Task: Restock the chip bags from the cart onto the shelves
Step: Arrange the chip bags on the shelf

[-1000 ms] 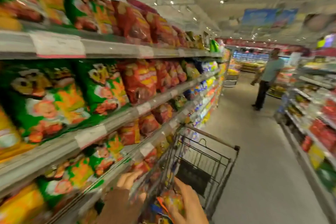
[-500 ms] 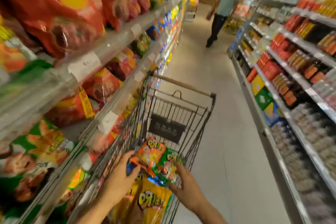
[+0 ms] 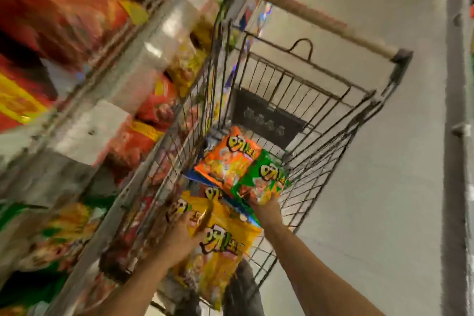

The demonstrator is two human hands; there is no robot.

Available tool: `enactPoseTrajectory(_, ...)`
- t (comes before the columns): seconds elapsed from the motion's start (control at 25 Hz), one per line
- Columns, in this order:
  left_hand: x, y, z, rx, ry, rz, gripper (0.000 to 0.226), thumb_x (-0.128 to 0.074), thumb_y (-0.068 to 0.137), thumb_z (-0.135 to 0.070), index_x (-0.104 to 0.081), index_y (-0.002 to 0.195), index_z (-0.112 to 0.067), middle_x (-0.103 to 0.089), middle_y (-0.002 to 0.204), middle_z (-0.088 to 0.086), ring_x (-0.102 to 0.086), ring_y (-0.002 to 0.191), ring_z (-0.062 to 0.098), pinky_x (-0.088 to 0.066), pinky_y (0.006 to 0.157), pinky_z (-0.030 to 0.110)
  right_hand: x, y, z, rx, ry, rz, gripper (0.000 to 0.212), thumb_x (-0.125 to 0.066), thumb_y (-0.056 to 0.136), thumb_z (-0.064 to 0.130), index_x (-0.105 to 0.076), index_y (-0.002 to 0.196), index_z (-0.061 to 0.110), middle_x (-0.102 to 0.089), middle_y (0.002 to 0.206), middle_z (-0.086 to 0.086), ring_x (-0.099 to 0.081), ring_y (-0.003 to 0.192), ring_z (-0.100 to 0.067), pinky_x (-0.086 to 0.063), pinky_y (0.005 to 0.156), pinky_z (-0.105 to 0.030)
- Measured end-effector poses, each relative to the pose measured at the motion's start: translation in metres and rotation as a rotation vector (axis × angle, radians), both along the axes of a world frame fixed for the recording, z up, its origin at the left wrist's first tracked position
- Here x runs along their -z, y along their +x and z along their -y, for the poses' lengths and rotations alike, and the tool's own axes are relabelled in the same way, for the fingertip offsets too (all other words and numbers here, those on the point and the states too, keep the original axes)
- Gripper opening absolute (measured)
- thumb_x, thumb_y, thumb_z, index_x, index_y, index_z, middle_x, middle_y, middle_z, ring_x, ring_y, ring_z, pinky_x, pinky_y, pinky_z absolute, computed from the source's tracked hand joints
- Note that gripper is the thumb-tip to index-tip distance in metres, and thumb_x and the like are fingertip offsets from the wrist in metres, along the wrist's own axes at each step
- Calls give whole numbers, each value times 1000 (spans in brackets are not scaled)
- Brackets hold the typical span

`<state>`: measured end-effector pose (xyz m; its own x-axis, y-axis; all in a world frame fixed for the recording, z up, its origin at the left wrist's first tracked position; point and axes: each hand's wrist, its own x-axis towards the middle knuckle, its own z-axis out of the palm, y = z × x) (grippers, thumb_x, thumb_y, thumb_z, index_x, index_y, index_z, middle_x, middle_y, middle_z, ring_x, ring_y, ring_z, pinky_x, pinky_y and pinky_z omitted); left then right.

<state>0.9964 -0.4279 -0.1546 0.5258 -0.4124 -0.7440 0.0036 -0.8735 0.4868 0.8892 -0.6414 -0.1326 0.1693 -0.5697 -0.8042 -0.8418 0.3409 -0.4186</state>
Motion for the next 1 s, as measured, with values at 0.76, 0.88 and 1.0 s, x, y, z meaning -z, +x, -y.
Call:
enactPoseTrajectory(0.76, 14, -39, 3, -329, -35, -60, 76, -75, 61, -76, -43, 123, -44, -60, 101, -35, -59, 96, -4, -44, 75, 17, 86, 43, 77, 278, 431, 11, 54, -73, 87, 22, -52, 134, 10, -57, 139, -13, -54, 131, -32, -51, 99, -42)
enactPoseTrajectory(0.88, -19, -32, 1, -464, -100, 26, 77, -76, 65, -73, -46, 128, -41, -65, 102, -30, -64, 92, -4, -52, 79, 25, 60, 43, 73, 264, 479, 152, 66, -71, 78, 36, -53, 138, 15, -56, 141, -16, -56, 128, -32, -43, 112, -51)
enactPoseTrajectory(1.0, -59, -38, -8, -509, -162, 129, 80, -75, 62, -76, -45, 128, -43, -66, 103, -29, -64, 89, -10, -51, 74, 19, 24, 47, 66, 443, 575, 321, 39, -59, 96, 42, -64, 121, 13, -75, 106, -13, -73, 94, -29, -60, 82, -38)
